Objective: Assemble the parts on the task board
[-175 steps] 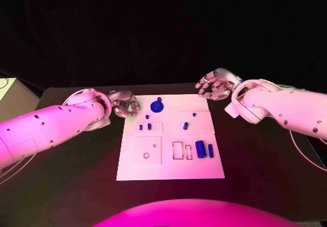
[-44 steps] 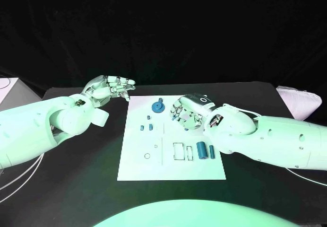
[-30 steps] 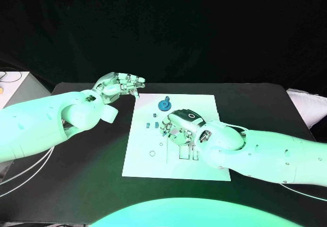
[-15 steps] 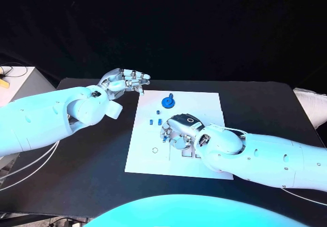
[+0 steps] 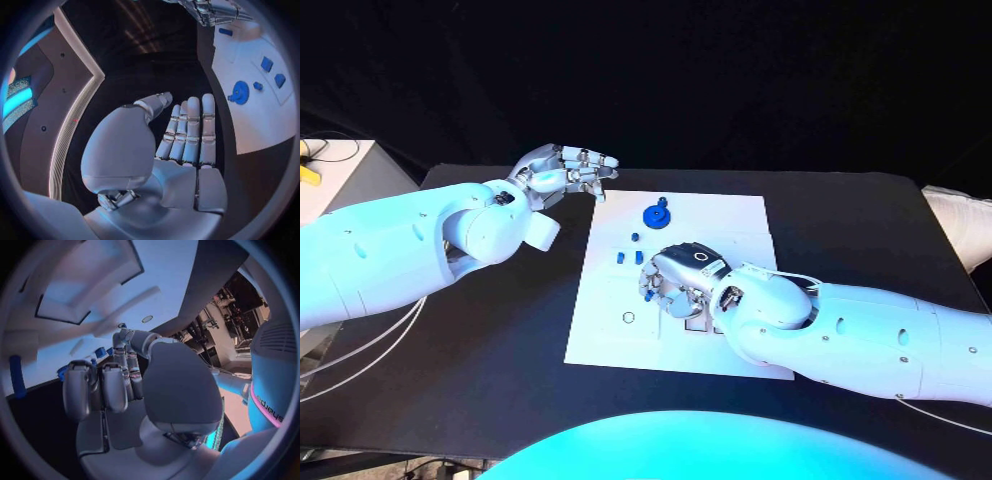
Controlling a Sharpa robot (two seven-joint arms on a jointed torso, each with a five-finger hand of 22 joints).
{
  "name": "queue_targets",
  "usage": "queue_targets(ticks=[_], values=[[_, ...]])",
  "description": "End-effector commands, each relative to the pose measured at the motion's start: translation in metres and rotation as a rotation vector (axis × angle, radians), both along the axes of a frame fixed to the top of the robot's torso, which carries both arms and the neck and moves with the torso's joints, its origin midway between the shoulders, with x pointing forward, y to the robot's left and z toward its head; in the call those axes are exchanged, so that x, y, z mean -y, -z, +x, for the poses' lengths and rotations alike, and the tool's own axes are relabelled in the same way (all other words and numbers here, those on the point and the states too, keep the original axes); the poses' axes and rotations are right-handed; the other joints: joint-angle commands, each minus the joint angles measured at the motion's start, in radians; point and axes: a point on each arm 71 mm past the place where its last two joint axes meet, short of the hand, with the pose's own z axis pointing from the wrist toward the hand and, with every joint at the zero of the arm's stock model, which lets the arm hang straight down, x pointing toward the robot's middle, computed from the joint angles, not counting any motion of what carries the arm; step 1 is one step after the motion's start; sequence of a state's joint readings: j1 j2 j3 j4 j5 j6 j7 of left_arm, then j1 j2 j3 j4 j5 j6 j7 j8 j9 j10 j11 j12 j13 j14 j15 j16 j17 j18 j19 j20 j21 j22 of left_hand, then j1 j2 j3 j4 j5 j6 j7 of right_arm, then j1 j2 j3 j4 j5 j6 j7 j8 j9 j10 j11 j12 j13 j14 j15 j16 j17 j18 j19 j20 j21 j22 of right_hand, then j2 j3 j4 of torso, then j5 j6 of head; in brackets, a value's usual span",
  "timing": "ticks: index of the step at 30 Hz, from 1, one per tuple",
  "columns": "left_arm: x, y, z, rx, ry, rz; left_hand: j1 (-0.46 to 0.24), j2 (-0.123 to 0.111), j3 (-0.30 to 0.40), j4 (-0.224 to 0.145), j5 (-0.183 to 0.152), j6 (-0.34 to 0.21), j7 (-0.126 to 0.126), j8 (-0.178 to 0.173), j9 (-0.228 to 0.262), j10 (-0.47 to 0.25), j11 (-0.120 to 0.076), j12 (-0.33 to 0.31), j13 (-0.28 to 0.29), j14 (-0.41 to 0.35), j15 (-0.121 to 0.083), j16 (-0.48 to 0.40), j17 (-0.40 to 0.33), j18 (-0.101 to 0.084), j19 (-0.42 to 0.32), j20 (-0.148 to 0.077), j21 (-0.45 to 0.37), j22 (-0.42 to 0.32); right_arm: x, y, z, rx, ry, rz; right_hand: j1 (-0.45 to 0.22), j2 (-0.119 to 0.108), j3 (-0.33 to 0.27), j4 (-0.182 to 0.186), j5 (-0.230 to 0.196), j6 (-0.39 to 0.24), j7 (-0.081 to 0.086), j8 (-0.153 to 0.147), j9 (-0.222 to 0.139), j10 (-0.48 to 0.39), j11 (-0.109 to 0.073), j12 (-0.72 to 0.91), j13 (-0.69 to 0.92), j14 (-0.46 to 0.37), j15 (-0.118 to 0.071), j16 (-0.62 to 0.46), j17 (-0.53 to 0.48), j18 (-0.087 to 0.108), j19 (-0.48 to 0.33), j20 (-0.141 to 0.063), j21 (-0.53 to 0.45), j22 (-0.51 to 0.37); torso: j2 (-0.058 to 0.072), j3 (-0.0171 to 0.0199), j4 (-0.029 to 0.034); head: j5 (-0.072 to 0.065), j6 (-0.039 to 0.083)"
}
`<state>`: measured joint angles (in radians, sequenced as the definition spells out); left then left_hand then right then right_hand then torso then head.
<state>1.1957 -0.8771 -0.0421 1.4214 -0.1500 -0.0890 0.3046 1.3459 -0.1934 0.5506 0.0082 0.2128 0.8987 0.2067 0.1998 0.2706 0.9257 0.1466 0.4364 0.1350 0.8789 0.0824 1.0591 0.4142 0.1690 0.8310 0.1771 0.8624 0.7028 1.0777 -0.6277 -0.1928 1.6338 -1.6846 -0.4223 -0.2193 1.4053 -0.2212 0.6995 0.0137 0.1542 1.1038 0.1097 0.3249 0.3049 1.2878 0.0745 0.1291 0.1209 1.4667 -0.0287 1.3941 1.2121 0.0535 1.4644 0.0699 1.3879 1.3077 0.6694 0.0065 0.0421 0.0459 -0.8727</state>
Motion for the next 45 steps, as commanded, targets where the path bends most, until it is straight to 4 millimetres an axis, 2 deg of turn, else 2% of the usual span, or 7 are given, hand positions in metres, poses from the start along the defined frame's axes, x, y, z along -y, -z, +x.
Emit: queue_targets(ticks=[1,30,34,35,37,38,45], values=[[0.0017,-0.0008,-0.0004,-0.001,0.01,-0.009,0.006,0.002,-0.006,0.001,-0.002,-0.005,0.0,0.004,-0.002,-0.006,-0.001,0.005,-0.002,0.003,-0.003,-0.005,-0.001,0.015,0.006,-0.003,-0.003,-0.001,-0.0004,0.0014,-0.0001,0.019,-0.003,-0.031,-0.007,0.001,0.006,-0.003,0.004,0.005,0.005,0.003,0.002,0.037,-0.033,-0.001,0.002,0.035,-0.009,-0.002,-0.001,-0.012,0.048,-0.007,-0.006,0.153,0.0,-0.0002,0.0005,-0.001,0.0],[0.0007,-0.0007,-0.001,-0.006,0.011,-0.007,0.006,0.002,-0.006,0.001,-0.002,-0.005,0.0,0.004,-0.002,-0.006,-0.001,0.005,-0.002,0.003,-0.003,-0.005,-0.001,0.015,0.006,-0.003,-0.003,-0.001,-0.0073,0.0113,-0.0034,-0.002,-0.034,-0.112,-0.021,-0.001,0.004,-0.006,0.004,0.002,0.007,0.002,0.006,0.036,-0.032,-0.009,0.002,0.034,-0.007,-0.005,-0.006,-0.01,0.046,-0.006,-0.014,0.15,-0.001,-0.0009,-0.0001,-0.005,0.0],[0.0005,-0.0006,-0.001,-0.007,0.011,-0.007,0.006,0.002,-0.006,0.001,-0.002,-0.005,0.0,0.004,-0.002,-0.006,-0.001,0.005,-0.002,0.003,-0.003,-0.005,-0.001,0.015,0.006,-0.003,-0.003,-0.001,-0.0071,0.0105,-0.0034,0.004,-0.041,-0.083,-0.064,-0.02,-0.023,-0.001,0.013,-0.047,0.023,-0.027,0.003,-0.009,-0.013,-0.048,-0.007,0.023,0.008,-0.027,-0.045,-0.001,0.029,0.003,-0.062,0.124,-0.001,-0.0008,-0.0009,-0.005,0.0],[0.0004,-0.0006,-0.001,-0.007,0.011,-0.007,0.006,0.002,-0.006,0.001,-0.002,-0.005,0.0,0.004,-0.002,-0.006,-0.001,0.005,-0.002,0.003,-0.003,-0.005,-0.001,0.015,0.006,-0.003,-0.003,-0.001,-0.0069,0.0102,-0.0034,0.006,-0.041,-0.076,-0.082,-0.037,-0.034,0.004,0.015,-0.072,0.032,-0.043,-0.001,-0.034,-0.003,-0.063,-0.013,0.021,0.016,-0.031,-0.052,0.003,0.02,0.009,-0.087,0.11,-0.001,-0.0008,-0.0012,-0.004,0.0],[0.0002,-0.0005,-0.0009,-0.008,0.011,-0.006,0.006,0.003,-0.008,0.003,-0.002,-0.005,0.0,0.006,-0.002,-0.007,-0.001,0.006,-0.002,0.003,-0.003,-0.006,-0.003,0.015,0.007,-0.003,-0.006,-0.003,-0.0066,0.0093,-0.0033,0.012,-0.041,-0.059,-0.096,-0.053,-0.044,0.006,0.011,-0.104,0.038,-0.065,-0.007,-0.095,0.008,-0.066,-0.03,0.001,0.029,-0.069,-0.119,0.019,-0.008,0.018,-0.166,0.066,-0.001,-0.0002,-0.0008,-0.005,0.0],[0.0001,-0.0005,-0.0009,-0.008,0.011,-0.006,0.006,0.003,-0.008,0.003,-0.002,-0.005,0.0,0.006,-0.002,-0.007,-0.001,0.006,-0.002,0.003,-0.003,-0.006,-0.003,0.015,0.007,-0.003,-0.006,-0.003,-0.0063,0.0087,-0.0032,0.016,-0.04,-0.051,-0.098,-0.059,-0.05,0.005,0.01,-0.112,0.037,-0.071,-0.008,-0.107,0.012,-0.066,-0.034,-0.003,0.029,-0.076,-0.13,0.021,-0.012,0.022,-0.178,0.06,-0.001,-0.0001,-0.001,-0.005,0.0],[-0.0003,-0.0003,-0.0007,-0.01,0.012,-0.005,0.006,0.003,-0.008,0.003,-0.002,-0.005,0.0,0.006,-0.002,-0.007,-0.001,0.006,-0.002,0.003,-0.003,-0.006,-0.003,0.015,0.007,-0.003,-0.006,-0.003,-0.0026,0.0054,-0.0018,0.041,-0.017,-0.006,-0.088,-0.059,-0.102,-0.008,0.005,-0.145,0.044,-0.103,-0.011,-0.201,0.025,-0.054,-0.055,-0.046,0.041,-0.132,-0.228,0.047,-0.061,0.038,-0.319,-0.018,-0.001,0.0003,-0.001,-0.006,0.0]])
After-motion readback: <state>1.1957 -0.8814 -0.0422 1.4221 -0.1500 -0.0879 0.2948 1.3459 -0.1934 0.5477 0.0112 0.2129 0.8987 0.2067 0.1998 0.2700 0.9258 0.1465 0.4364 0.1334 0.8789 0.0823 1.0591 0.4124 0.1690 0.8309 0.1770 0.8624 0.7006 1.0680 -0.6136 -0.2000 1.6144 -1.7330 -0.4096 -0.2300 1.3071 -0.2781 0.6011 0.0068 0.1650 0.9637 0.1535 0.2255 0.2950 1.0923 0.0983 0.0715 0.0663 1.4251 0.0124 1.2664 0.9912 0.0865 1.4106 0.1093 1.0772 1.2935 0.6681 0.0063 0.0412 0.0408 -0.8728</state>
